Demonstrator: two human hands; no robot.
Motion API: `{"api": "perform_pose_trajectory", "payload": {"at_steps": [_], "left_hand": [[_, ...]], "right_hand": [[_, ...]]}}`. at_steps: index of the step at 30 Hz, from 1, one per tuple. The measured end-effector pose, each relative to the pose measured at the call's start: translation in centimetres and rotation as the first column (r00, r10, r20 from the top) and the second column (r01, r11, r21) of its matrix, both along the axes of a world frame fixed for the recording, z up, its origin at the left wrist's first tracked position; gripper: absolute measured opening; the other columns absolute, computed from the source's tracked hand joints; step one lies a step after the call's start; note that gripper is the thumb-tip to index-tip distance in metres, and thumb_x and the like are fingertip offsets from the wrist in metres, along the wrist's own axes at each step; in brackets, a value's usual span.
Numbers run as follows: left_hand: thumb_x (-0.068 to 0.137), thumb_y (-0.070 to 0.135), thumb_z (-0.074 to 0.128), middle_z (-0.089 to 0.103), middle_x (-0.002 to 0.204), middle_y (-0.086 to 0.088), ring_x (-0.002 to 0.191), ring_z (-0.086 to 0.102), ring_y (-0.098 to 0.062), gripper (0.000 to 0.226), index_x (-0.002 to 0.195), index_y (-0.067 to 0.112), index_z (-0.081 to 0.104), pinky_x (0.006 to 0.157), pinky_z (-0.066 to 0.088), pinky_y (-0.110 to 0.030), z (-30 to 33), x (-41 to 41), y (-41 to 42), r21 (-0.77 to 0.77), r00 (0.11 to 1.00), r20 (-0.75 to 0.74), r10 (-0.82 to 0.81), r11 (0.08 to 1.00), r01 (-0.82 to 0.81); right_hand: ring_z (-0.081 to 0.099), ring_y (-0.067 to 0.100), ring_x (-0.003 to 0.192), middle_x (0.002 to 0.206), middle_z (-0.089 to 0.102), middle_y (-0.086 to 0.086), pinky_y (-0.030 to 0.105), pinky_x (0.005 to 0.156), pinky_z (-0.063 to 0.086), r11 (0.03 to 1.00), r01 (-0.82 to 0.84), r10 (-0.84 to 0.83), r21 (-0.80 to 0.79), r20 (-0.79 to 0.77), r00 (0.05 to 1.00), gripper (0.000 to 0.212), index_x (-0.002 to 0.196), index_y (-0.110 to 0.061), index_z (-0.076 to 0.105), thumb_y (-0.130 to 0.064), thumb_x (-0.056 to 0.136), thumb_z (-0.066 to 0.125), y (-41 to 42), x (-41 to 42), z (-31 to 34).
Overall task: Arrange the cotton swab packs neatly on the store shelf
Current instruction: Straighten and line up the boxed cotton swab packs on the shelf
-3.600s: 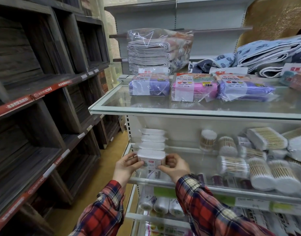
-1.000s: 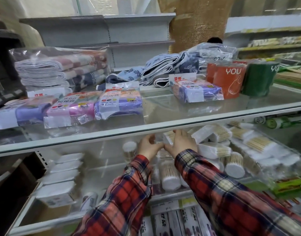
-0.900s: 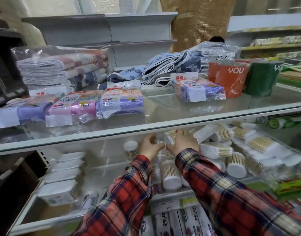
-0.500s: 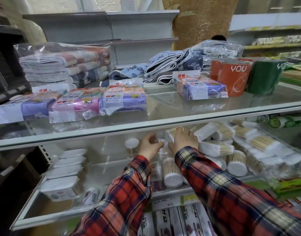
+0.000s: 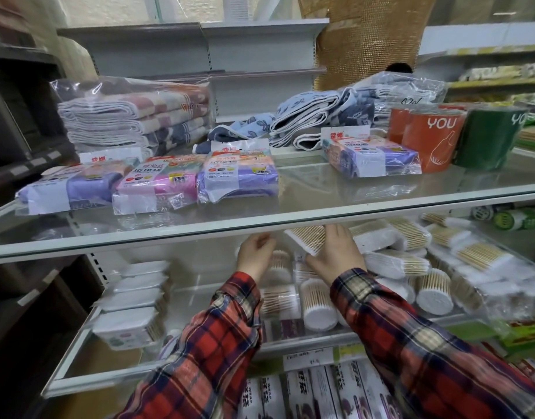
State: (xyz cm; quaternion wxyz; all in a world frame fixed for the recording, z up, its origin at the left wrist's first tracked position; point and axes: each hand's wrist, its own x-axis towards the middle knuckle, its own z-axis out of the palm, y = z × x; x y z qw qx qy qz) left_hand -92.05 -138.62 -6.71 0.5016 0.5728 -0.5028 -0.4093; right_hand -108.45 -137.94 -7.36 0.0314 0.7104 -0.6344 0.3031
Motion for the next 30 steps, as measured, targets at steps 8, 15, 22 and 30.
{"api": "perform_pose_trajectory", "payload": {"at_steps": [8, 15, 22, 30], "left_hand": [[0.097, 0.025, 0.053, 0.063, 0.109, -0.006, 0.099, 0.057, -0.021, 0.029, 0.117, 0.006, 0.062, 0.082, 0.045, -0.030, 0.6, 1.7, 1.1, 0.036, 0.995, -0.092, -0.026, 0.999, 0.030], [0.093, 0.031, 0.059, 0.069, 0.098, 0.000, 0.088, 0.062, -0.015, 0.026, 0.108, 0.011, 0.067, 0.077, 0.048, -0.026, -0.5, 3.6, 2.8, 0.126, 0.989, -0.074, -0.126, 0.983, 0.135], [0.089, 0.023, 0.066, 0.074, 0.100, -0.010, 0.091, 0.066, -0.025, 0.015, 0.099, 0.014, 0.073, 0.093, 0.050, -0.041, -1.5, 5.7, 4.0, 0.159, 0.986, -0.116, -0.116, 0.978, 0.134], [0.082, 0.029, 0.073, 0.073, 0.107, -0.008, 0.103, 0.067, -0.027, 0.044, 0.117, 0.005, 0.065, 0.098, 0.050, -0.043, -2.0, 7.7, 4.8, 0.088, 0.972, -0.233, -0.022, 0.995, 0.044]], "right_hand": [[0.051, 0.017, 0.116, 0.125, 0.053, 0.003, 0.033, 0.101, 0.042, 0.924, -0.372, 0.381, -0.089, 0.123, 0.916, 0.073, 0.132, -0.012, 0.044, -0.023, 0.068, 0.077, 1.5, -0.4, -0.7], [0.051, 0.012, 0.118, 0.128, 0.053, -0.002, 0.036, 0.102, 0.045, 0.880, -0.467, 0.474, -0.089, 0.092, 0.876, 0.073, 0.133, -0.019, 0.043, -0.024, 0.068, 0.076, 2.2, 0.6, -1.6], [0.038, 0.012, 0.134, 0.149, 0.036, -0.003, 0.039, 0.112, 0.034, 0.884, -0.467, 0.467, -0.005, 0.031, 0.884, 0.088, 0.138, -0.024, 0.040, -0.032, 0.062, 0.085, 2.9, 1.8, -1.8], [0.050, 0.012, 0.117, 0.129, 0.048, -0.008, 0.033, 0.103, 0.042, 0.904, -0.390, 0.099, 0.175, 0.802, 0.590, 0.093, 0.140, -0.025, 0.038, -0.031, 0.060, 0.085, 4.4, 3.7, -0.6]]}}
